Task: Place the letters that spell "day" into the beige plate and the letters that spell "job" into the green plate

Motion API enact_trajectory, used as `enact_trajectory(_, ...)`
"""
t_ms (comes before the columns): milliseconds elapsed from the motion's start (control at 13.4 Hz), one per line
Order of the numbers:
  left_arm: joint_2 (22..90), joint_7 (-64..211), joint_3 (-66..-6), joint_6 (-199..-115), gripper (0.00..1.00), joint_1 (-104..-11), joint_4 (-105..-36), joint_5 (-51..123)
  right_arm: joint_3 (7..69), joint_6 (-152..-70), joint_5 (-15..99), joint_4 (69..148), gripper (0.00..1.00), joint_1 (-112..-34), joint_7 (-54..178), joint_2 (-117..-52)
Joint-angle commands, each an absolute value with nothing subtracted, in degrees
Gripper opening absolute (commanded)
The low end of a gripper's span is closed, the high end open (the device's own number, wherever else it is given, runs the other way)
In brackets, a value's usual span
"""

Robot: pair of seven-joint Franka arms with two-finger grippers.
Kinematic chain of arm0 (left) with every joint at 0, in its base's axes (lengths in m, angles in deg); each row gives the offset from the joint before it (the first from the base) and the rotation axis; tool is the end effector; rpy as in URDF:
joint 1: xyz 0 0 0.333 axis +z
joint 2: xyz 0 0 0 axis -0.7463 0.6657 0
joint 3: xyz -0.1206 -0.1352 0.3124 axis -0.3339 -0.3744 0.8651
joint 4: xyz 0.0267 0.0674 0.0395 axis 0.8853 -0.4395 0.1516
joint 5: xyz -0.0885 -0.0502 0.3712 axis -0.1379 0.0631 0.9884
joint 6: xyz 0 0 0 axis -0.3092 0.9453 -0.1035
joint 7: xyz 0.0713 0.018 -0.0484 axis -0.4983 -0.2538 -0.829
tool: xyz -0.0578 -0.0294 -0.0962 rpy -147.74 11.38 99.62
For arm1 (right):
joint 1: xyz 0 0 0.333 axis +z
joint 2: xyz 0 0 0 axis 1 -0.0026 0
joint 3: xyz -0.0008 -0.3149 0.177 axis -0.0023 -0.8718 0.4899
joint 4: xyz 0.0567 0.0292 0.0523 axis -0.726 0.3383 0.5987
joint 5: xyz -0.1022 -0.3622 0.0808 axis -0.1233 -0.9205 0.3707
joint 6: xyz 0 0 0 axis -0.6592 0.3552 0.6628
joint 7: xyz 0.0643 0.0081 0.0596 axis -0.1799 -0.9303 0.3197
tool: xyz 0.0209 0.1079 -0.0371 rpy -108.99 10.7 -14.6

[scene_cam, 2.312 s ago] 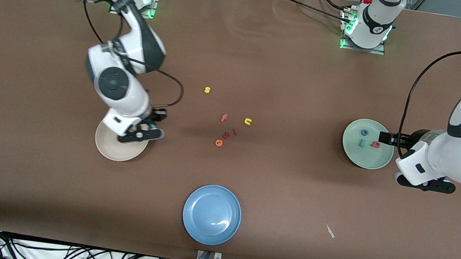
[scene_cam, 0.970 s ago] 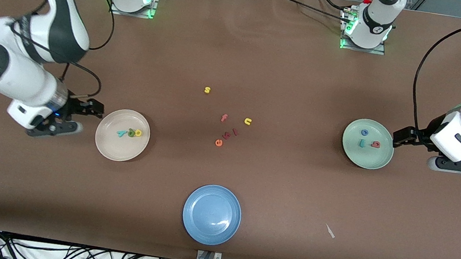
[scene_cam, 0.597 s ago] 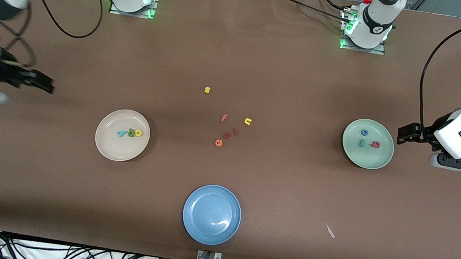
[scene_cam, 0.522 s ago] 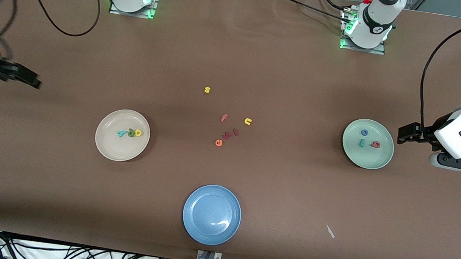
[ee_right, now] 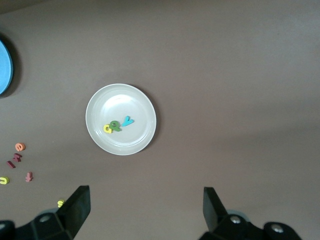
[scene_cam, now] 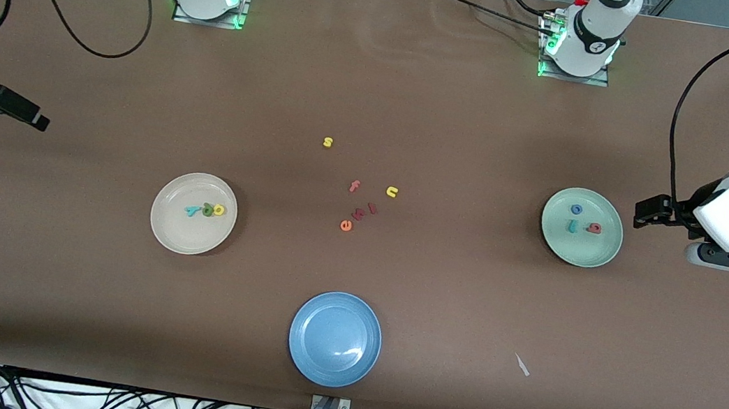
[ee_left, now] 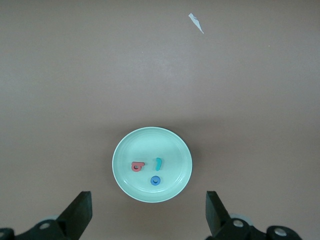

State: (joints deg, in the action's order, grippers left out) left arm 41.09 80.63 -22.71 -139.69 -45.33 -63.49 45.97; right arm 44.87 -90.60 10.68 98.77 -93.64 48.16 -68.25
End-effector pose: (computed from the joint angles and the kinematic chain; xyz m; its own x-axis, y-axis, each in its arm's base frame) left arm 0.6154 -0.0175 0.5462 0.9970 -0.0508 -0.0580 -0.0507 -0.9987 0.0042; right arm 0.5977 -0.0150 0.6042 0.9794 -0.1989 -0.0357 -0.2014 -0.9753 -0.0905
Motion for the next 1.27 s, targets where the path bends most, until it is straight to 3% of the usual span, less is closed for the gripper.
enact_trajectory(0, 40.57, 82.37, -22.50, -139.25, 1.00, -45.10, -63.80, 44.12, 47.85, -90.34, 7.51, 101.98, 1.00, -93.46, 45.49, -64.19)
enact_trajectory(1193, 40.57, 82.37, -22.59, -139.25, 1.00, -45.19, -63.80, 44.12, 47.68, -84.98, 5.48, 101.99, 1.00, -90.47, 55.42, -64.61)
